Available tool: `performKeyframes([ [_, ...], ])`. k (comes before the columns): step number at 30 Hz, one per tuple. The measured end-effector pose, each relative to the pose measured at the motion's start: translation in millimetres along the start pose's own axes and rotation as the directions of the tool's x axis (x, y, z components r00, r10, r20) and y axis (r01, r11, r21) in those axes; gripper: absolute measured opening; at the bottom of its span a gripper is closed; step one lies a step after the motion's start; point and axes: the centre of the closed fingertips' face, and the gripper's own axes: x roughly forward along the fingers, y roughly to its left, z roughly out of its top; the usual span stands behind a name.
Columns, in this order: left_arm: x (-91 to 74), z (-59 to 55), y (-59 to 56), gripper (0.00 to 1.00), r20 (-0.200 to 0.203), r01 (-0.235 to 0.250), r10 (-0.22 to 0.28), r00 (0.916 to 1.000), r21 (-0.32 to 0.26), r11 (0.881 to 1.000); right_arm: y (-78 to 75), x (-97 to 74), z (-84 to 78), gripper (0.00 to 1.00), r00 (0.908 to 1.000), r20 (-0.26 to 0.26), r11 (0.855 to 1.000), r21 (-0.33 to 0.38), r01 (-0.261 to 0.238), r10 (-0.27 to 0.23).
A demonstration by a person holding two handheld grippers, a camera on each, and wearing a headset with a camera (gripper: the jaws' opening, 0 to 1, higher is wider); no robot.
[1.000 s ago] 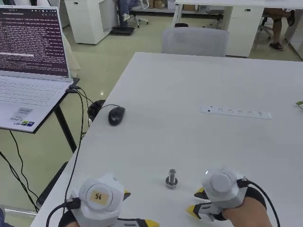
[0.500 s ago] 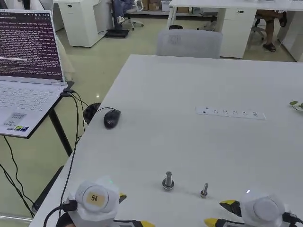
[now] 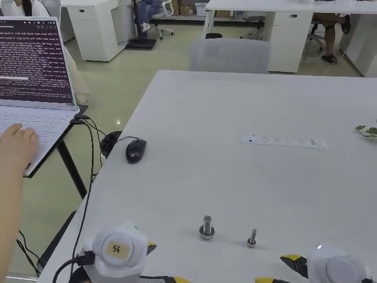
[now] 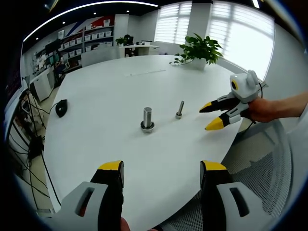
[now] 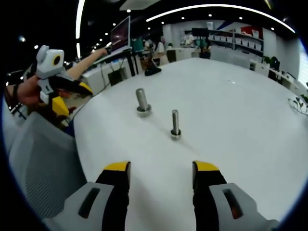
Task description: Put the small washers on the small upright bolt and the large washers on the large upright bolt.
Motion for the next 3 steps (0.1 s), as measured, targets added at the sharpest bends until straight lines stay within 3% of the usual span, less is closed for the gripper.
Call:
performKeyframes([
  [3,-0.5,-0.4,-0.1,0.64,-0.002,0.002,-0.002,1.0,0.006,1.0,2.0,-3.0,-1.3,0.54,1.0,0.003,1.0,0.003,0.003,-0.003],
])
